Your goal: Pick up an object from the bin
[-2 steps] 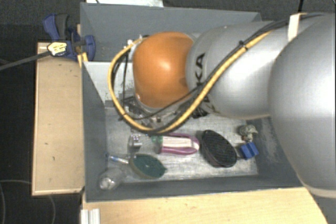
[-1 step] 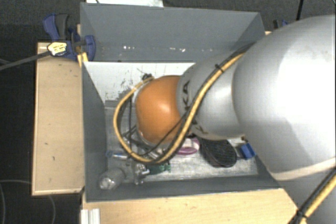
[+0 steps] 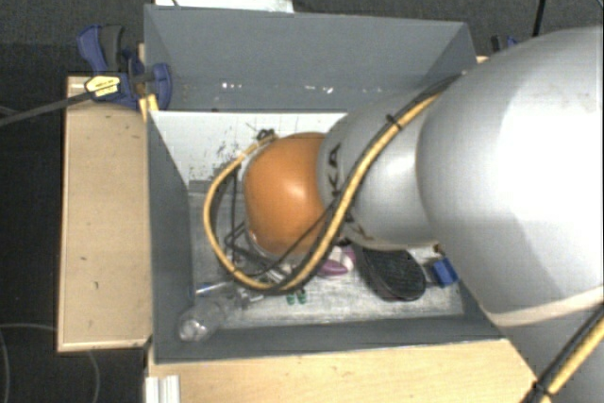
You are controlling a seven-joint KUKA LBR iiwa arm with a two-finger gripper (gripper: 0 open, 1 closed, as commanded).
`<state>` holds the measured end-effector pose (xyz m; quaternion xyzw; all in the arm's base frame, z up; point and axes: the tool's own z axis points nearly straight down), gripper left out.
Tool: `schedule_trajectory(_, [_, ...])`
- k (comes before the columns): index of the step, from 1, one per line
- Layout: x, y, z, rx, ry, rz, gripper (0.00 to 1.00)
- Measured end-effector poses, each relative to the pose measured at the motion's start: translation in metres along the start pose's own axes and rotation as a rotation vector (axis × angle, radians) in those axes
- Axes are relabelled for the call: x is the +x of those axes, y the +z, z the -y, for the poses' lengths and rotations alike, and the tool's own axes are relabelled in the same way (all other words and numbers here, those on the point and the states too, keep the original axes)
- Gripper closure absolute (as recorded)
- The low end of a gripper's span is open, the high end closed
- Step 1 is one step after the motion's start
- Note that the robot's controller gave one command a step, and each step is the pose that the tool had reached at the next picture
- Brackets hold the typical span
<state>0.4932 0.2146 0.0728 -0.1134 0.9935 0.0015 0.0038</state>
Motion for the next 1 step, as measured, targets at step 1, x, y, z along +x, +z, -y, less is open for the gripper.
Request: schedule_trajectory(1, [-0.0145, -0.1685, -0.0133, 0.000, -0.007, 0.003, 1.00])
